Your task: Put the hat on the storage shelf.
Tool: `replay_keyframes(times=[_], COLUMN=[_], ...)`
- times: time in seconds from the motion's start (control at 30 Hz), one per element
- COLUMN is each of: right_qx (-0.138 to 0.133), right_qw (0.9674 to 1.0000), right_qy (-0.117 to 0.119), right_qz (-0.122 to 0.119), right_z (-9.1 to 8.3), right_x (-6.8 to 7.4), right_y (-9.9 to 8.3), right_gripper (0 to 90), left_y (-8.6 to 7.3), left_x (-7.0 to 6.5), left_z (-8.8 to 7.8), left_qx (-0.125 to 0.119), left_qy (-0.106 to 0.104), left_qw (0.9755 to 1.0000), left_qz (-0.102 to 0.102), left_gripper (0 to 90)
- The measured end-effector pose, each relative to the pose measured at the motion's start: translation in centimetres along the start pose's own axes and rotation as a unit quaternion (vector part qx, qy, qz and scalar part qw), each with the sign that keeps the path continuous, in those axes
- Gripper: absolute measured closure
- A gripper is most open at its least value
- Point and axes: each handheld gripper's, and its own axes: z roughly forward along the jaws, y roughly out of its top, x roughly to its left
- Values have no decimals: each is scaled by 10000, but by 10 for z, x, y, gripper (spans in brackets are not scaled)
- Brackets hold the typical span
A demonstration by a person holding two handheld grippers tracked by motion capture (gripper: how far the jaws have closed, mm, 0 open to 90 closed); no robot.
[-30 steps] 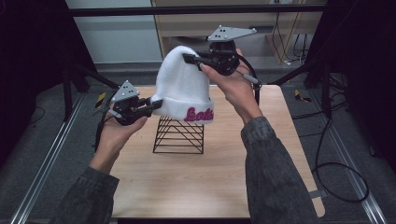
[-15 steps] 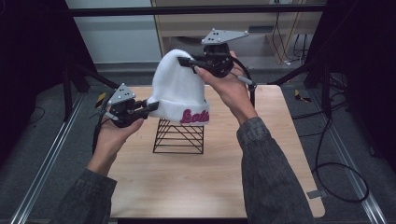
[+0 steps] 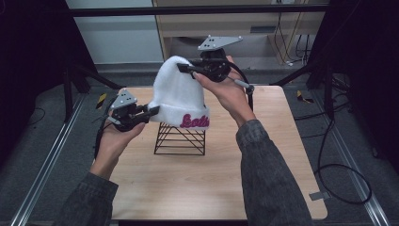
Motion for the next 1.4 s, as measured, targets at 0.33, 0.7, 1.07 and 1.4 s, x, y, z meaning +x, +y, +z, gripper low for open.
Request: replay_keyframes(times=[0.33, 0.7, 1.07, 1.4], right_qx=[207, 314, 395, 442], right_qw=[9998, 9995, 9989, 9988], right_qy=[4, 89, 262, 195], right_qz=[14, 50, -40, -34], right_z=[6, 8, 16, 19], right_x=[-5, -10, -1, -4], right_y=[-15, -33, -40, -40], right_gripper=[825, 823, 817, 821], left_y=[-16, -34, -53, -54], left_x=[-3, -7, -6, -2], left_z=[13, 24, 25, 27], left_qx=[91, 70, 108, 10], left_qy=[42, 67, 165, 201], left_qw=[9999, 10000, 9998, 9998], left_qz=[-23, 5, 9, -22], left_gripper=[723, 697, 751, 756])
